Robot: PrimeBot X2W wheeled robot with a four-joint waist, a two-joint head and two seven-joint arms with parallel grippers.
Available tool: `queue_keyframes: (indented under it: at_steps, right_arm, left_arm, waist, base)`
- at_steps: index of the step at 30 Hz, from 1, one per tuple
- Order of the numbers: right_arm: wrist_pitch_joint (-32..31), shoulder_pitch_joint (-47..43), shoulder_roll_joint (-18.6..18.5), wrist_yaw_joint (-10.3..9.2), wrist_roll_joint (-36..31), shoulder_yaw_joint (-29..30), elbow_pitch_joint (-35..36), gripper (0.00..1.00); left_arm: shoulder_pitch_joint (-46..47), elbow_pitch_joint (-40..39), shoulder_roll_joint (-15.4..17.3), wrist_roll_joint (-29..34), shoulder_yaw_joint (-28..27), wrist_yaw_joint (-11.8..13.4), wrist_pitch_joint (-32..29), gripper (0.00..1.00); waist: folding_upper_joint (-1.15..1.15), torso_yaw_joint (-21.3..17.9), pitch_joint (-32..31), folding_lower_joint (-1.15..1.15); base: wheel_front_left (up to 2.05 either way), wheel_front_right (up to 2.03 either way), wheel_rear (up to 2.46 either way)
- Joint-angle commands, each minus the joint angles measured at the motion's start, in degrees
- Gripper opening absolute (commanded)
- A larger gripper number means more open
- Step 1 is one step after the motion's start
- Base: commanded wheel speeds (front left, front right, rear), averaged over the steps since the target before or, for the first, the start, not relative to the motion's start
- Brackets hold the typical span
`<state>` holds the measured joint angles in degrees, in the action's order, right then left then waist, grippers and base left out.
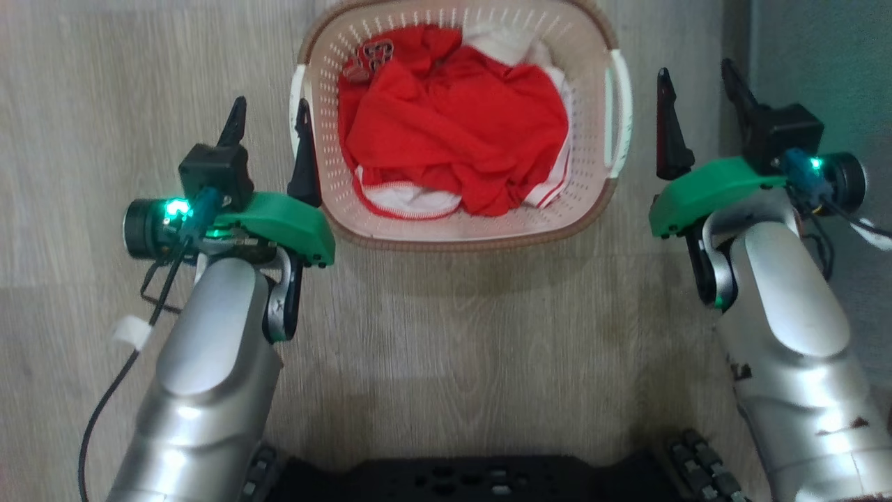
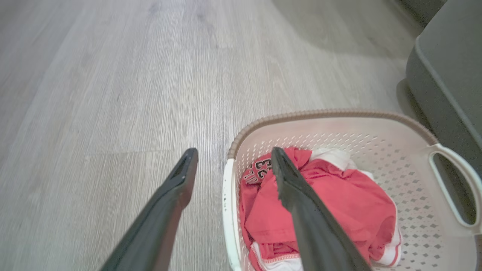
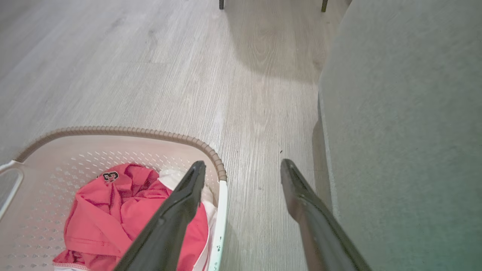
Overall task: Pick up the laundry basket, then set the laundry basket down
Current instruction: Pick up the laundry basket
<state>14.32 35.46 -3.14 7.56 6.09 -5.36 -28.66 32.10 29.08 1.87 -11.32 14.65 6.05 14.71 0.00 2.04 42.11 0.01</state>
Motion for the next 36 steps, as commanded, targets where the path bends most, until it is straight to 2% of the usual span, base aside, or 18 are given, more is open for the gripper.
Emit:
queue_keyframes:
  at_steps: [1,8,16,36]
  right_arm:
    - [0.68,0.34,0.26,-0.08,-0.16,-1.38,0.01,1.0]
    - [0.68,4.07,0.26,-0.08,-0.29,-2.31,-5.05,1.0]
    - [0.68,7.37,0.26,-0.08,-0.31,-3.61,-6.94,1.0]
    - [0.68,11.19,0.26,-0.08,-0.16,-4.99,-11.78,1.0]
  left_arm:
    - [0.71,0.21,1.01,-0.58,-0.86,-0.23,0.29,1.0]
    - [4.85,6.24,1.01,-2.2,0.95,-0.9,0.29,1.0]
    - [11.34,15.04,1.01,-3.56,1.67,-0.7,0.29,1.0]
    - [19.84,25.11,1.01,-5.79,5.23,-1.81,0.29,1.0]
  waist:
    - [0.0,0.53,2.62,-0.01]
    - [0.0,0.82,6.77,-0.01]
    - [0.0,0.92,12.14,-0.01]
    - [0.0,1.82,16.36,-0.01]
  base:
    - [0.0,0.0,0.0]
    - [0.0,0.0,0.0]
    - [0.0,0.0,0.0]
    - [0.0,0.0,0.0]
